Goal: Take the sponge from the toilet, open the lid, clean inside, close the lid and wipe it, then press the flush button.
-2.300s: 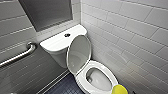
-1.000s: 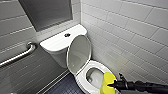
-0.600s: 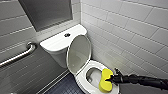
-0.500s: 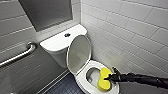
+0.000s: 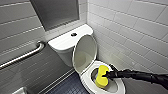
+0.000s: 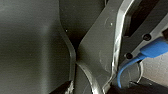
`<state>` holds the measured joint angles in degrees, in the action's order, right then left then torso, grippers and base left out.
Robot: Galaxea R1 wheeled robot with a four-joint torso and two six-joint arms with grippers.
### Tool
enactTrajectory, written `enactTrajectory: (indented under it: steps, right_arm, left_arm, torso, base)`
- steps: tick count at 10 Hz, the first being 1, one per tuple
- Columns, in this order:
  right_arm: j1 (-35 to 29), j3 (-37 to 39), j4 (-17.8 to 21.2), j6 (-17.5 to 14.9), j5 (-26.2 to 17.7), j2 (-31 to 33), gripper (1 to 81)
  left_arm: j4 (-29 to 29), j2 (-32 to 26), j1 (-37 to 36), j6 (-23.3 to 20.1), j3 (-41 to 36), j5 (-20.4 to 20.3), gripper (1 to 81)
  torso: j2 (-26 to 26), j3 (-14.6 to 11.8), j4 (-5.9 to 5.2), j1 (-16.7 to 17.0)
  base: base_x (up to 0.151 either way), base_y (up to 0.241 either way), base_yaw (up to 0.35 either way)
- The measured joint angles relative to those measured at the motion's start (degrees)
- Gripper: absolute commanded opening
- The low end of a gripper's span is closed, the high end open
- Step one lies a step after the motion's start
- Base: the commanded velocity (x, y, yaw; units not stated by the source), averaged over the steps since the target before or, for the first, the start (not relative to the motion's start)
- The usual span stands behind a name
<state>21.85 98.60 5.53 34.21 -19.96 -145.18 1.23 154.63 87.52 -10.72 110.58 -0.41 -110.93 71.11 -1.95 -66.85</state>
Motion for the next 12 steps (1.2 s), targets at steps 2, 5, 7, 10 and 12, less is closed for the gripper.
enactTrajectory:
  steps: [2, 5, 7, 10, 12]
  right_arm:
    - [-1.58, 1.04, 0.02, 0.0, -0.05, -3.25, 1.0]
    - [-3.55, 3.94, 0.16, 0.41, -0.93, -6.56, 1.0]
    - [-3.57, 8.18, 0.17, 2.43, -0.85, -9.98, 1.0]
    - [-2.76, 14.67, 0.22, 3.58, 0.17, -17.12, 1.0]
    - [0.15, 18.3, 0.39, 4.07, 3.91, -18.96, 1.0]
  left_arm:
    - [0.02, 0.09, 0.02, -0.02, 0.0, 0.01, 81.1]
    - [0.02, 0.33, 0.07, -0.02, 0.0, 0.06, 81.1]
    - [0.02, 0.33, 0.02, -0.02, 0.11, 0.04, 81.1]
    - [0.04, 0.3, 0.0, 0.0, 0.26, 0.01, 81.1]
    - [0.04, 0.26, 0.02, 0.0, 0.26, 0.0, 81.1]
  torso:
    - [0.0, 0.0, -3.74, 0.0]
    - [0.0, 0.0, -5.05, 0.0]
    - [0.0, 0.0, -5.05, 0.0]
    - [0.0, 0.0, -5.05, 0.0]
    - [0.0, 0.0, -5.05, 0.0]
  base:
    - [0.0, 0.0, 0.0]
    - [0.0, 0.0, 0.0]
    - [0.0, 0.0, 0.0]
    - [0.0, 0.0, 0.0]
    - [0.0, 0.0, 0.0]
